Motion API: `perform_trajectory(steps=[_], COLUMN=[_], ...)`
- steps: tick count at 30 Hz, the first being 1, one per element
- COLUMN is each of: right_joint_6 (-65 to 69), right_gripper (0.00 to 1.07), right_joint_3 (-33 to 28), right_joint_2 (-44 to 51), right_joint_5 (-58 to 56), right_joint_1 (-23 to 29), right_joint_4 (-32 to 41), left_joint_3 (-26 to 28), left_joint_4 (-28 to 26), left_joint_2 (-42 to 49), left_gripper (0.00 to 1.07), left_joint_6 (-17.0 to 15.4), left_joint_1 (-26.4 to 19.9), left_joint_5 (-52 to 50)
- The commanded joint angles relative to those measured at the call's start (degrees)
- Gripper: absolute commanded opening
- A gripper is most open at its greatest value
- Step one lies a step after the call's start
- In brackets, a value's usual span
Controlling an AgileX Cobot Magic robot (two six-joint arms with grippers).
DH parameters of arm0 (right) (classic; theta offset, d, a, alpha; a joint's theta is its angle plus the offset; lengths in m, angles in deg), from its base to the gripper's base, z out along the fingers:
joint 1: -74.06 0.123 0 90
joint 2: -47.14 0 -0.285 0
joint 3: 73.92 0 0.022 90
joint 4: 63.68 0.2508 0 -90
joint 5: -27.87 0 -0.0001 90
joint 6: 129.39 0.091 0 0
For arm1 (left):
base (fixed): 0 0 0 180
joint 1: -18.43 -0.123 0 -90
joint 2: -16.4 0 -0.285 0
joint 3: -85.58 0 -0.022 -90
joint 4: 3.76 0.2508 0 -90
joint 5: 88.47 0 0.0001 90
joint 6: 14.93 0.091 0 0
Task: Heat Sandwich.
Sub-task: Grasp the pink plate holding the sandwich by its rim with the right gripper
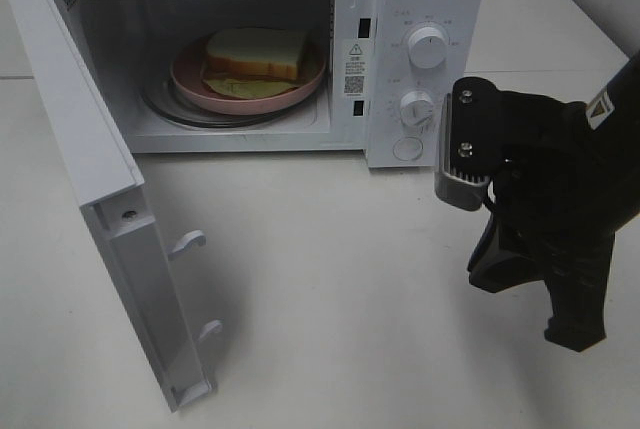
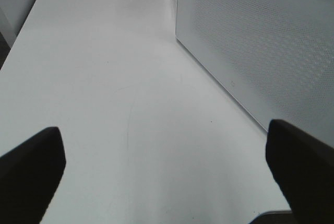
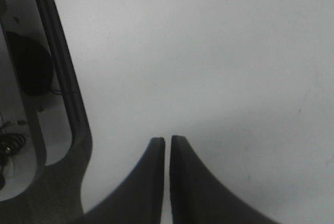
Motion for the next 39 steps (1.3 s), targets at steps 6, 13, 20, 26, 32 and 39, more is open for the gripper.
perform_trajectory(steps=[6, 13, 20, 26, 32, 39], right_joint_6=[-13.1, -12.2, -6.8, -5.6, -5.7, -5.6], right_gripper=[0.1, 0.39, 0.82, 0.9, 0.88, 0.86], right_joint_3=[0.4, 0.4, 0.4, 1.7, 6.3, 10.8], right_joint_2=[0.2, 0.2, 0.0, -1.3, -3.7, -7.7], right_joint_5=[-0.6, 1.3, 4.2, 3.9, 3.8, 3.4], right_joint_1=[-0.3, -0.3, -0.3, -0.3, -0.3, 2.6], right_joint_4=[-2.4, -3.7, -7.0, -8.3, -10.5, -14.4], left_joint_3=[-0.1, -0.1, -0.1, -0.1, -0.1, -0.1], left_joint_4=[-0.4, -0.4, -0.4, -0.4, -0.4, -0.4], left_joint_2=[0.3, 0.3, 0.3, 0.3, 0.3, 0.3], left_gripper=[1.0, 1.0, 1.0, 1.0, 1.0, 1.0], left_joint_6=[-0.1, -0.1, -0.1, -0.1, -0.1, -0.1], left_joint_1=[-0.1, -0.1, -0.1, -0.1, -0.1, -0.1], left_joint_5=[-0.5, -0.5, -0.5, -0.5, -0.5, -0.5])
